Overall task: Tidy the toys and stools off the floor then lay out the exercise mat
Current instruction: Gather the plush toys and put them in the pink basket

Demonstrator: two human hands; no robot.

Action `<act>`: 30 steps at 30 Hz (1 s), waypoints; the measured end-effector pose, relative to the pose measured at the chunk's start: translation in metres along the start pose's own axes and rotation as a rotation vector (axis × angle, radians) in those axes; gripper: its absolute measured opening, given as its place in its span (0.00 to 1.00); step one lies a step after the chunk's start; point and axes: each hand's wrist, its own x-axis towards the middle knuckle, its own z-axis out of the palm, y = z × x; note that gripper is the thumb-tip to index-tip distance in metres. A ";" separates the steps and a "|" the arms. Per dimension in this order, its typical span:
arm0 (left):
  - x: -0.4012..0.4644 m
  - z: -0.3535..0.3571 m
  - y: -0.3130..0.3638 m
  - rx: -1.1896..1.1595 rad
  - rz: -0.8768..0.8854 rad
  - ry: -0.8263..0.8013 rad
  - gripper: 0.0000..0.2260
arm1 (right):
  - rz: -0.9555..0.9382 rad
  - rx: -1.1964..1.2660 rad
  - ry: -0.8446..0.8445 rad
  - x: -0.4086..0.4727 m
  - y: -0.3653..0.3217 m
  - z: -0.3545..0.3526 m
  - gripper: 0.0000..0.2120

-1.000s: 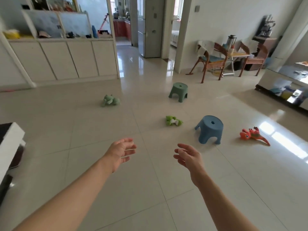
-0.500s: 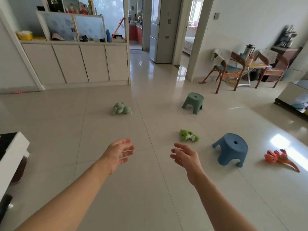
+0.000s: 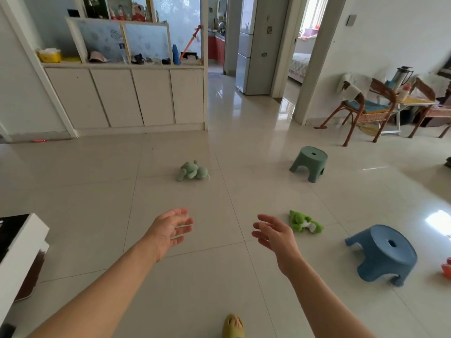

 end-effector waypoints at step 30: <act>0.484 -0.072 0.237 -0.036 -0.063 0.096 0.06 | 0.105 -0.087 -0.077 0.503 -0.133 0.200 0.10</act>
